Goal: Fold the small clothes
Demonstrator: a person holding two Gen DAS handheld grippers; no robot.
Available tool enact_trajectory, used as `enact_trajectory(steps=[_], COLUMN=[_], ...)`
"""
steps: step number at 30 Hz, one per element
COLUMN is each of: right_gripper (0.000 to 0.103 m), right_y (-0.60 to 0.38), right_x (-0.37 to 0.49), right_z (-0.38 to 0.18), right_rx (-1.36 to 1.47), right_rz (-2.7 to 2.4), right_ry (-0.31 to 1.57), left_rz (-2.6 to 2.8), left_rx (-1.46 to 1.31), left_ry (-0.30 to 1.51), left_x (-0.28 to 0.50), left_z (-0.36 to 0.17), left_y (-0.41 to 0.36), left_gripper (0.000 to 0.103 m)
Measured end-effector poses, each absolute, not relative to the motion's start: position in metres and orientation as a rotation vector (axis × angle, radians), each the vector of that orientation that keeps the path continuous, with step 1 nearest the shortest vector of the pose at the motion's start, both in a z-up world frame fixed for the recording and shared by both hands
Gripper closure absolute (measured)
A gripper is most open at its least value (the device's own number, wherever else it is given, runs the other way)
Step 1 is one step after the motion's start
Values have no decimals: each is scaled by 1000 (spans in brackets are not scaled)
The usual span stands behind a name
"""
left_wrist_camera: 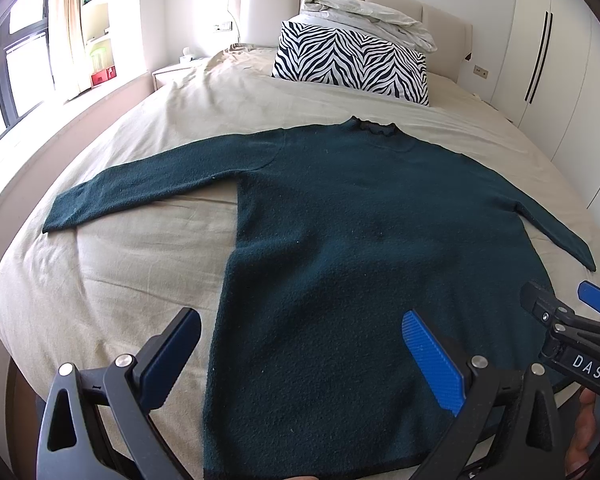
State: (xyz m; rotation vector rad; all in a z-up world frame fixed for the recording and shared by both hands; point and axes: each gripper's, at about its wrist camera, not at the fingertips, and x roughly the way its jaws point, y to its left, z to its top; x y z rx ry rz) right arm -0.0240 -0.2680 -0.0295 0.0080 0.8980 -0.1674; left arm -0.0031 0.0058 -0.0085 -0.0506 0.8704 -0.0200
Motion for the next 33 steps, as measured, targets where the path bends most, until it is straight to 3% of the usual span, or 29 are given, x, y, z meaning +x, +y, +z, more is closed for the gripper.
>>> enact_trajectory(steps=[22, 33], right_gripper=[0, 0], right_y=[-268, -266], right_x=[-26, -22], right_z=[-34, -31], right_rx=[21, 149], right_rz=[-163, -11], right_ry=[901, 876], left_rz=[-30, -204], left_rx=[-67, -449], left_ry=[878, 906], left_x=[-3, 11], left_z=[-10, -9], left_y=[10, 84], left_gripper=[0, 0])
